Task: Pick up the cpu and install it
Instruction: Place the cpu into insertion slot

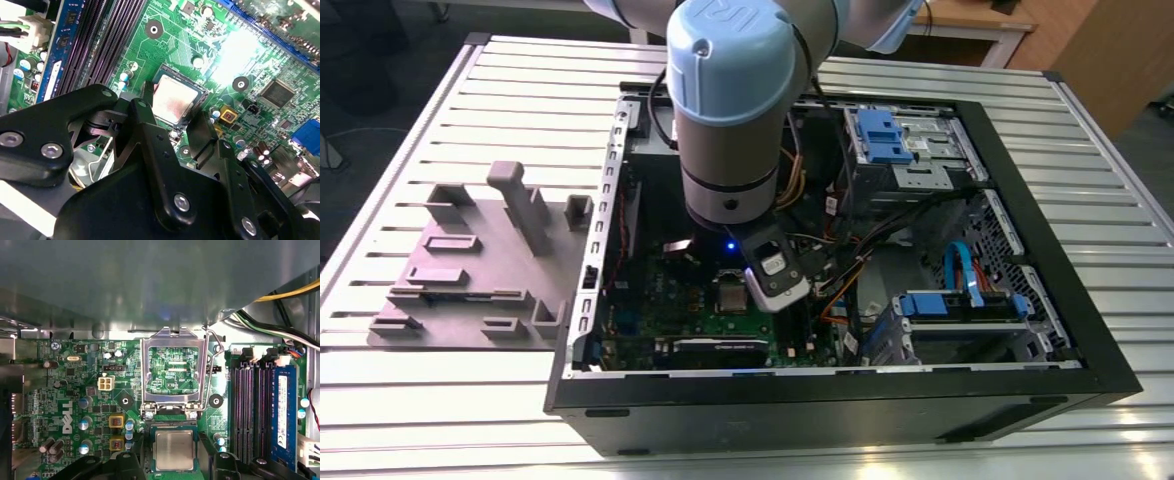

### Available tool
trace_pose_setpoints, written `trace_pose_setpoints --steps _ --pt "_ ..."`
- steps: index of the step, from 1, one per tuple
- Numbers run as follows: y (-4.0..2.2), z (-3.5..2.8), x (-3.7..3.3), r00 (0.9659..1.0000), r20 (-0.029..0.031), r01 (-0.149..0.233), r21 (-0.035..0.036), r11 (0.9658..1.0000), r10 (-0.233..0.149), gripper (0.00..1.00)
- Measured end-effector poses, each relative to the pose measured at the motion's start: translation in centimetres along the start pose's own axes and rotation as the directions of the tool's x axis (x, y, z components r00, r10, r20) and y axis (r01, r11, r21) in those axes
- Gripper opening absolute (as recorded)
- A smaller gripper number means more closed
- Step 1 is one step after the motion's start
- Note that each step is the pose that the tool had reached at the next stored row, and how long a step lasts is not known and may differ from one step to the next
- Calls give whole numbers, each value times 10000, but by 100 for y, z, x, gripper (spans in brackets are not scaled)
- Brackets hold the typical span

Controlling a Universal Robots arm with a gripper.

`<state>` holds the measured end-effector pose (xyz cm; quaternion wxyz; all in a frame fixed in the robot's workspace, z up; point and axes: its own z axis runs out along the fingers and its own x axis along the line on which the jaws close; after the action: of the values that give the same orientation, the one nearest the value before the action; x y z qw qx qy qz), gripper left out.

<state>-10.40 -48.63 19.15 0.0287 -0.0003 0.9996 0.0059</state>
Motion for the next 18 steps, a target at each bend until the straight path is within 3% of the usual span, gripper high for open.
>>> trace_pose_setpoints --steps 5,9,18 --pt "0 0 1 10000 -1 -1 2 10000 1 54" --pt "-1 -2 0 10000 -1 6 108 9999 -6 54" --pt "0 -2 0 10000 -1 5 113 9999 -5 54"
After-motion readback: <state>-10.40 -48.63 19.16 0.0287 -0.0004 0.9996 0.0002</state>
